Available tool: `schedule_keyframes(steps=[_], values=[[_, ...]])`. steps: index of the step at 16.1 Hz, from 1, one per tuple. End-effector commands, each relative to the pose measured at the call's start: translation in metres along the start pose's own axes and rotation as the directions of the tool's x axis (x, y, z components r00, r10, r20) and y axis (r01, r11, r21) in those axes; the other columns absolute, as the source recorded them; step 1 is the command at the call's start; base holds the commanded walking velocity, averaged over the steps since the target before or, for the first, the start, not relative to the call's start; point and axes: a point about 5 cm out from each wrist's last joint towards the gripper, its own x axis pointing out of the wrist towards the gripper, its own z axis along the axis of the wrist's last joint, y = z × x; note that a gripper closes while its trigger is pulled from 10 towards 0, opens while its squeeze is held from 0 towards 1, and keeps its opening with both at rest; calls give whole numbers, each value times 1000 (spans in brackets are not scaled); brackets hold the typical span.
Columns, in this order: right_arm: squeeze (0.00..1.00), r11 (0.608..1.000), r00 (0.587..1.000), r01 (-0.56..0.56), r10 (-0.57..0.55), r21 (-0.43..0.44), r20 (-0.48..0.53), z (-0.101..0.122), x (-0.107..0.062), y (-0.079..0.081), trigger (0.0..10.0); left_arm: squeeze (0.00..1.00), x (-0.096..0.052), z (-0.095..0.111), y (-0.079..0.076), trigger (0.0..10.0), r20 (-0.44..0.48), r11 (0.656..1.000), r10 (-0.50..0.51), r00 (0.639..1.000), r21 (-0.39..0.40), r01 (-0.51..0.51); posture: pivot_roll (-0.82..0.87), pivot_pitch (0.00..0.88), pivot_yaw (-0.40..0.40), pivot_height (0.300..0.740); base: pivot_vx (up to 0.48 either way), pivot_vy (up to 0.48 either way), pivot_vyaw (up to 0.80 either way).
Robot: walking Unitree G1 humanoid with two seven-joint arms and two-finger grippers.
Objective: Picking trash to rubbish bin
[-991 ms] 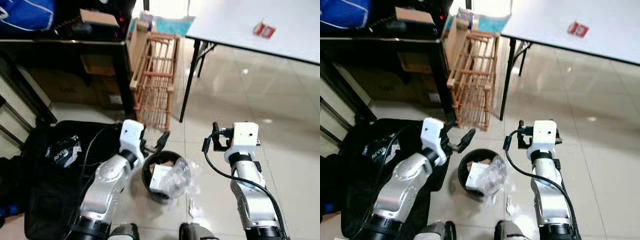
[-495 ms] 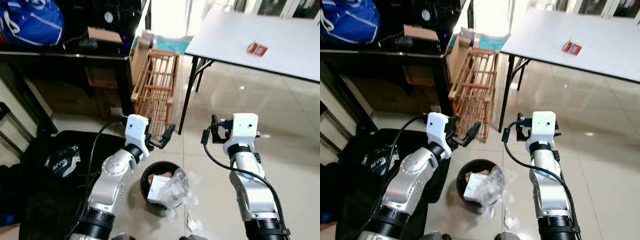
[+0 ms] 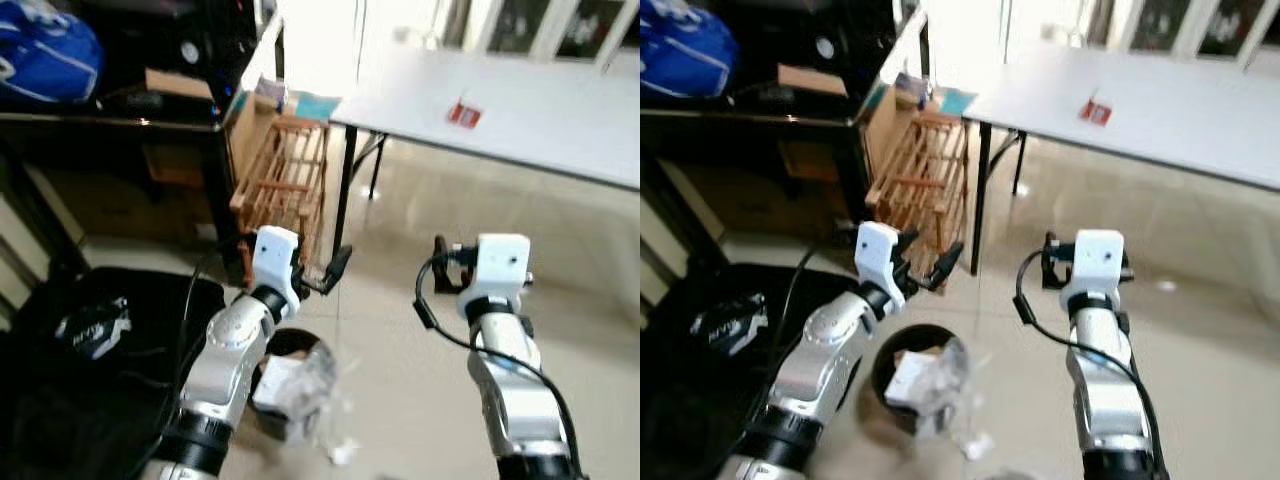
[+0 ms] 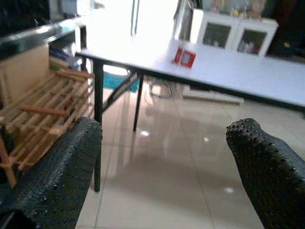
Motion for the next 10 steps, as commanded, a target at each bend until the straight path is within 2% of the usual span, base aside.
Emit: schedule_keyframes(steps=[1,10], values=[[0,1000,1000,25,-25,-5,-14,-1,-1,-8,10000,0,4,-1,-8,10000,-5,999,-33,999,-3,33,-71,55,7,740,0,-480,0],[0,1000,1000,15,-15,0,-25,-1,-2,-5,10000,0,4,-3,-8,10000,-9,1000,-29,1000,0,29,-62,55,4,740,0,-478,0]])
